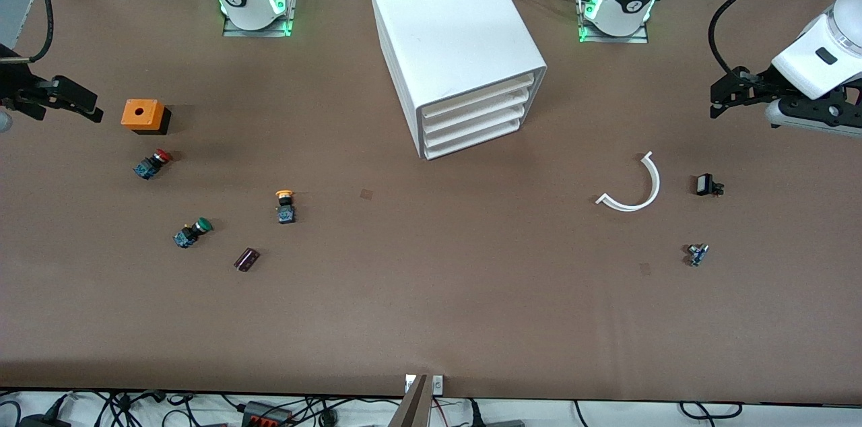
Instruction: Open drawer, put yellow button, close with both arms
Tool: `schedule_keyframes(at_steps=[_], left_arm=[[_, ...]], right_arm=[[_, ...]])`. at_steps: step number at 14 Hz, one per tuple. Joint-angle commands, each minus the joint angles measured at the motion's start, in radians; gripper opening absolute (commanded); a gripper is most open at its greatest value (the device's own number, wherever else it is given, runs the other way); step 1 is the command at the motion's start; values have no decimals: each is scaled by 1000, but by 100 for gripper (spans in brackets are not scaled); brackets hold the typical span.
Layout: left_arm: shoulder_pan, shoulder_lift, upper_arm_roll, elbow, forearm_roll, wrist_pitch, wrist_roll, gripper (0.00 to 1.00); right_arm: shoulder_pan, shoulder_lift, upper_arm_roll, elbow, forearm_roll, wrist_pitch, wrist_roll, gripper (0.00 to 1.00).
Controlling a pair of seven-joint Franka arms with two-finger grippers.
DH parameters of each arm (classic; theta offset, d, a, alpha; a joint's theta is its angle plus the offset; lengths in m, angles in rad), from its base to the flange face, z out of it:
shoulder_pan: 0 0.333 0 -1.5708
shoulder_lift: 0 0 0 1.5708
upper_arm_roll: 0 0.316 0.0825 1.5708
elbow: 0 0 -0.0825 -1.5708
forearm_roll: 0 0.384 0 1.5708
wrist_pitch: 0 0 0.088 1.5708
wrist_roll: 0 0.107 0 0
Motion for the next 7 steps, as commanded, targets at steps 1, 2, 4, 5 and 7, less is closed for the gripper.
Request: schedule_keyframes(at_steps=[1, 2, 4, 5, 7], left_arm=[[-4, 1, 1, 20, 3, -25, 20, 100], [-6, 1, 1, 20, 3, -24, 20, 100], [-6, 1, 0, 20, 3, -24, 18, 100], [-6, 1, 0, 20, 3, -24, 18, 100], [-6, 1, -8, 20, 3, -24, 17, 100]], right_arm=[[-14, -13, 10, -7, -2, -8, -12, 100], [-16, -13, 10, -6, -2, -8, -12, 100], [-16, -8, 10, -4, -2, -11, -17, 100], [-14, -5, 10, -4, -2, -11, -15, 100], [-16, 3, 10, -4, -4, -14, -18, 100]])
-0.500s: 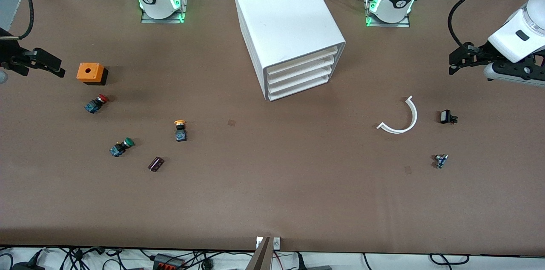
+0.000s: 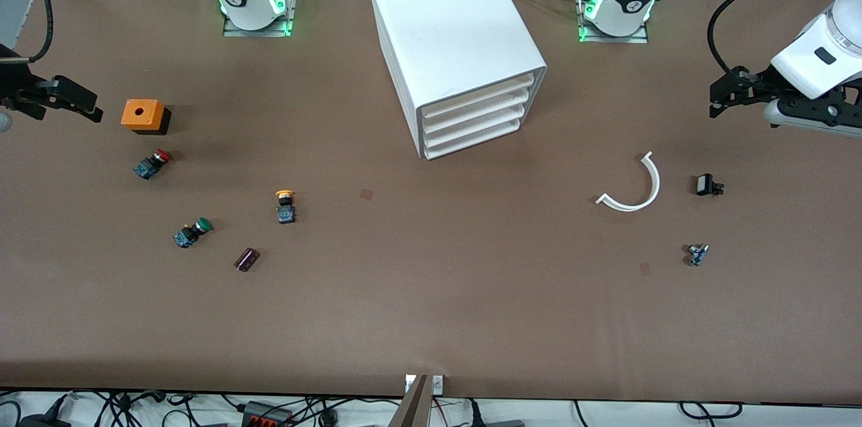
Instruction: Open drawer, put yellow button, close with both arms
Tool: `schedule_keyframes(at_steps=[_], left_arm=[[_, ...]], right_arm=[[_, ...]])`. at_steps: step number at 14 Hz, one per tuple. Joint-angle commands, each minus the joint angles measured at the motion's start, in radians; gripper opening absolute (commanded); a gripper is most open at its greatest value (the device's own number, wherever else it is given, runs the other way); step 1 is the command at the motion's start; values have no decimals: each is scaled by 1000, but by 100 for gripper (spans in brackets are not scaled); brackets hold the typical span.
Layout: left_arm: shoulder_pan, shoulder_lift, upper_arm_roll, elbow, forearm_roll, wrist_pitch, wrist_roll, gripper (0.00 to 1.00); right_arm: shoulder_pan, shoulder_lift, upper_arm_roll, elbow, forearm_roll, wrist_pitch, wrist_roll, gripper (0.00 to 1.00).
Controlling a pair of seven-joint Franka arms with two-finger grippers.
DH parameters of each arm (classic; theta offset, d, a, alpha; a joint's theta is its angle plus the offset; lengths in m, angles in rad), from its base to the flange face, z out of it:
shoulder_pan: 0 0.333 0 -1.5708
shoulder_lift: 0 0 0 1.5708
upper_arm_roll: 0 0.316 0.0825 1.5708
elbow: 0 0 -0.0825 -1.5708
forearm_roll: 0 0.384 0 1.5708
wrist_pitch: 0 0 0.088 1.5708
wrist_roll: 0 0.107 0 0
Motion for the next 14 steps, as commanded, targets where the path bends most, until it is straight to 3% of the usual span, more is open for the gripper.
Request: schedule_keyframes(at_steps=[1, 8, 11, 14], left_arm=[[-5, 1, -6, 20, 3, -22, 15, 100], [-5, -1, -11, 20, 1, -47, 17, 100], [-7, 13, -15, 20, -14, -134, 23, 100], [-24, 62, -41, 23, -72, -321, 20, 100]], right_arm=[[-17, 6, 10, -4, -2, -10, -27, 100], [-9, 86, 16, -4, 10, 3, -55, 100], [-6, 129, 19, -3, 22, 6, -55, 100], [32, 204, 22, -1, 31, 41, -55, 100]])
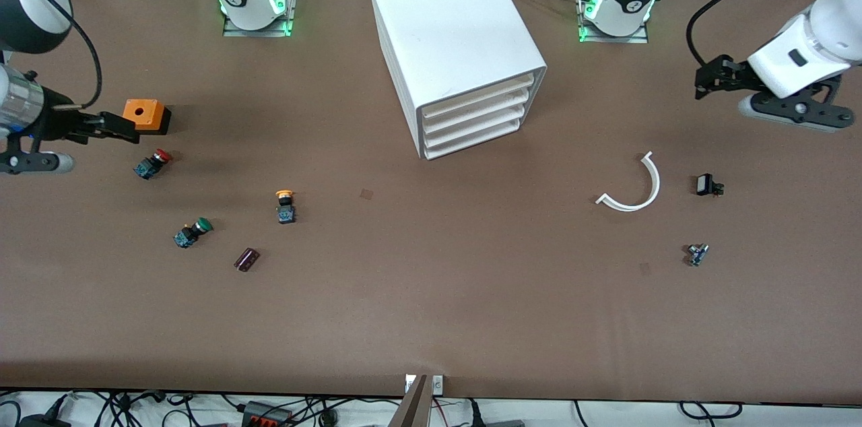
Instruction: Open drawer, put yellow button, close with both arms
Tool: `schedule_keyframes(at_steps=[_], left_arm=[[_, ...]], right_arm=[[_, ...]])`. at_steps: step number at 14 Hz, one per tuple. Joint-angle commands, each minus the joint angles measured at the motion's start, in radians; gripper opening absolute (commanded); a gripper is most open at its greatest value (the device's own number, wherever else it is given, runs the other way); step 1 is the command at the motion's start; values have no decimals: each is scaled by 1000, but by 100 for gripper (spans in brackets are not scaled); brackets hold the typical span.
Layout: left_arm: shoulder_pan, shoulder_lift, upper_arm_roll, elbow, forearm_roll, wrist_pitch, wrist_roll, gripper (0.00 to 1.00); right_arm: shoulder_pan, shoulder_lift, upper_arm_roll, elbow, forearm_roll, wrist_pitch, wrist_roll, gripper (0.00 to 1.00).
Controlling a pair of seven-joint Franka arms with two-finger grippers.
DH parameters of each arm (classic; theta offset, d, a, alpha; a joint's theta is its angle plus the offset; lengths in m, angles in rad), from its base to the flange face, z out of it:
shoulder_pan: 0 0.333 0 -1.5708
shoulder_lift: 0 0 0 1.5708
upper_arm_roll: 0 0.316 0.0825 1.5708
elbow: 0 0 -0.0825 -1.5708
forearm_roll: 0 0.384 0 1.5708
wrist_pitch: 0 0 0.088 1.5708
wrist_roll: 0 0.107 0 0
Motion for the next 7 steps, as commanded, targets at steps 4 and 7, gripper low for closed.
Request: schedule_keyframes(at_steps=[4, 7], left_arm=[[-24, 134, -27, 22, -138, -163, 84, 100], [3, 235, -25, 20, -358, -155, 182, 100]], right_arm=[[81, 136, 7, 4, 19, 94, -6, 100], [130, 193, 7, 4, 19, 140, 1, 100]])
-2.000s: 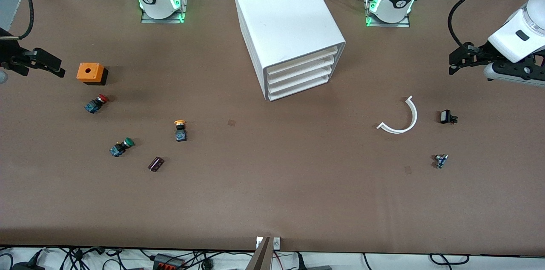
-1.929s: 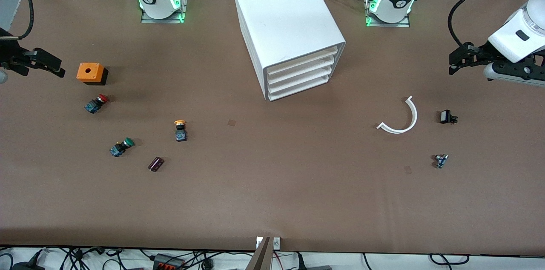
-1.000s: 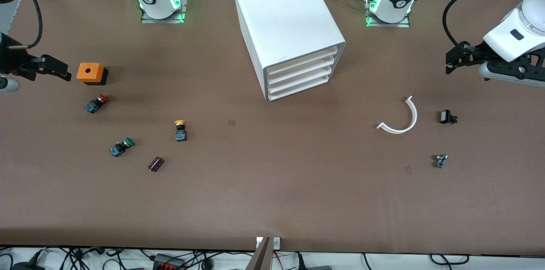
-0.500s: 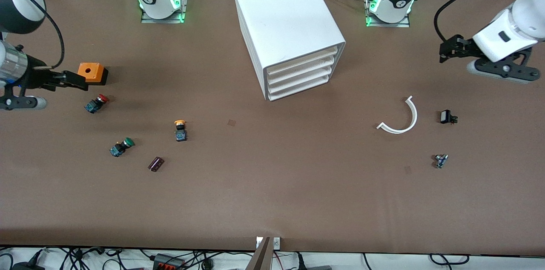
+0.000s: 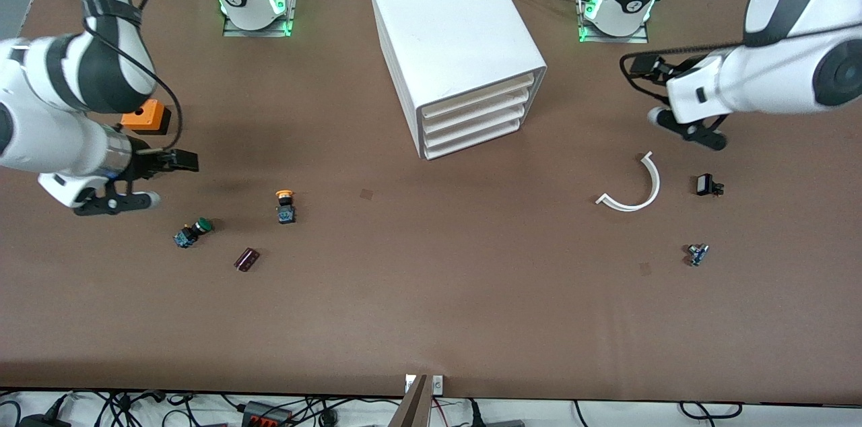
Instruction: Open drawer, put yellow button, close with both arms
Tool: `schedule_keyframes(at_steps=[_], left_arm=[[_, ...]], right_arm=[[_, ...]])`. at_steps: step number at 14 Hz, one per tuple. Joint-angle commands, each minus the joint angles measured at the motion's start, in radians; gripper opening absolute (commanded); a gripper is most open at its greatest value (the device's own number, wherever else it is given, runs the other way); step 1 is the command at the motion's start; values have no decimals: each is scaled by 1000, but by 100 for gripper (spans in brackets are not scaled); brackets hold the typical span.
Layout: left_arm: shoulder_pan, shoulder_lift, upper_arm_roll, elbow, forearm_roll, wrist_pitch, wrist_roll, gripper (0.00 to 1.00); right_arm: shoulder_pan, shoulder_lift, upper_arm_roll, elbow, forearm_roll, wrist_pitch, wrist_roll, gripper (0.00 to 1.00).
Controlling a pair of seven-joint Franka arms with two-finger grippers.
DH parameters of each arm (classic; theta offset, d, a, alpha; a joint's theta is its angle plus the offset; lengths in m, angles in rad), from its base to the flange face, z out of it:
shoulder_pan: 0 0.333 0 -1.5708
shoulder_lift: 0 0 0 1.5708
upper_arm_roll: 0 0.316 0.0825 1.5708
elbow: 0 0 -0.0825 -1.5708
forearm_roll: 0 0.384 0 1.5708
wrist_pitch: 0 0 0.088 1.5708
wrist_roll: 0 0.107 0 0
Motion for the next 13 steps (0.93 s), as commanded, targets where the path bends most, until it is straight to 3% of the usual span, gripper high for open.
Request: schedule_keyframes(at_steps=[1, 6, 9, 13], left_arm=[[28, 104, 1, 24, -190, -9, 104, 100], [25, 231, 1, -14, -551, 109, 242, 100], [9, 279, -2, -120, -743, 187, 470, 100], [-22, 297, -2, -264, -918, 219, 613, 100]], right_arm=[[42, 38, -1, 6, 13, 36, 3, 100], [90, 136, -1, 6, 15, 120, 3, 100], [116, 193, -1, 6, 16, 186, 4, 100], [145, 253, 1, 6, 16, 262, 6, 100]])
